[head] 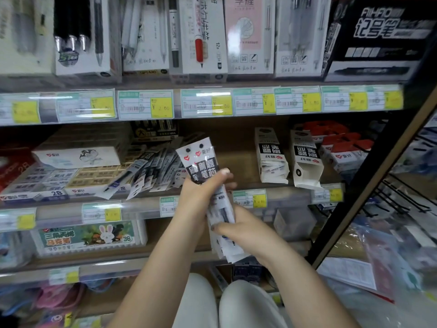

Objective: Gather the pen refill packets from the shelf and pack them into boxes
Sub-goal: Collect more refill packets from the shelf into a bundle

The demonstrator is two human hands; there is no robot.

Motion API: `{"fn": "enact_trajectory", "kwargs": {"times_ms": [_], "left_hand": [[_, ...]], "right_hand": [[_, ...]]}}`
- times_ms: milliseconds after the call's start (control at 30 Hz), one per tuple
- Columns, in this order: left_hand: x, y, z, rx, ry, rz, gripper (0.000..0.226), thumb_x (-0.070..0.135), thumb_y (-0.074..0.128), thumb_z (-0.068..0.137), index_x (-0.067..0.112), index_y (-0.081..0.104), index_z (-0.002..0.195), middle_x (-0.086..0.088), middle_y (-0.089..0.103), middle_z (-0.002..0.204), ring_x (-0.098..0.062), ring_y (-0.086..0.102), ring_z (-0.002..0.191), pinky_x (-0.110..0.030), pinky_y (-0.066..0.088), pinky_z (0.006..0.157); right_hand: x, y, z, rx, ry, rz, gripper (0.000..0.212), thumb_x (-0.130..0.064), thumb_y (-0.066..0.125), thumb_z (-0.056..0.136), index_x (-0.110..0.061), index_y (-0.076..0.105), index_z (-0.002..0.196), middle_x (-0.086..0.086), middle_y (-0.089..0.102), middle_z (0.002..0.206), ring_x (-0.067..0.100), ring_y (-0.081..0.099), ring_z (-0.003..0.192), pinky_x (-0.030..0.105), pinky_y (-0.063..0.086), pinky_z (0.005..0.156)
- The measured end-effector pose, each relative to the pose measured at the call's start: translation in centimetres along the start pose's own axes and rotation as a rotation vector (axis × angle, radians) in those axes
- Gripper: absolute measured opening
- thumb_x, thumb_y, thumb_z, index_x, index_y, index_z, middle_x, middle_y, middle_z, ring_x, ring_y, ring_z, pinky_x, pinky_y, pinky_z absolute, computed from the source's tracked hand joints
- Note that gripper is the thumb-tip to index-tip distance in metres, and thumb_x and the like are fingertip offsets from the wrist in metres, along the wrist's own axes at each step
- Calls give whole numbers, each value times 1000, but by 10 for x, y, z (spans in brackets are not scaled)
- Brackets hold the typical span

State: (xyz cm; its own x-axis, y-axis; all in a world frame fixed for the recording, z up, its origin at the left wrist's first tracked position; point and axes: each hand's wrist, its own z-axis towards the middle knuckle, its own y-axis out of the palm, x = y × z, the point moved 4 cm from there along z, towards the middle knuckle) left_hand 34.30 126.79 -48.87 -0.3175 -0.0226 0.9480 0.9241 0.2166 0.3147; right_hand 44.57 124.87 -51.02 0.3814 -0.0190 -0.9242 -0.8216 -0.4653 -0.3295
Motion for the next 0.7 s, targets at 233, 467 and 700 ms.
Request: {"fn": "enact_trajectory", "kwargs": {"times_ms": [233, 467, 700], "left_hand": [[-7, 1, -5, -43, 4, -25, 15, -6, 59, 85, 8, 61, 85, -5, 64, 63, -17, 60, 53, -29, 53, 57], [-1, -12, 2, 20, 46, -148, 11, 5, 57, 91, 12, 58, 82, 2, 57, 56, -12, 53, 47, -24, 47, 48], [-13, -7, -7, -105, -3, 55, 14, 3, 60, 88, 12, 61, 77, 0, 61, 58, -13, 58, 52, -27, 50, 54]], "right_hand": [[8, 8, 0, -25, 17, -53, 27, -17, 58, 82, -23, 54, 107, 6, 65, 103, 20, 62, 96, 35, 50, 83], [12, 0, -2, 148, 111, 33, 46, -41, 73, 76, -19, 41, 101, 1, 59, 105, 14, 60, 87, 24, 44, 63], [1, -32, -7, 146, 44, -70, 47, -65, 56, 77, -24, 58, 100, -10, 66, 95, 7, 60, 92, 26, 44, 75]]}}
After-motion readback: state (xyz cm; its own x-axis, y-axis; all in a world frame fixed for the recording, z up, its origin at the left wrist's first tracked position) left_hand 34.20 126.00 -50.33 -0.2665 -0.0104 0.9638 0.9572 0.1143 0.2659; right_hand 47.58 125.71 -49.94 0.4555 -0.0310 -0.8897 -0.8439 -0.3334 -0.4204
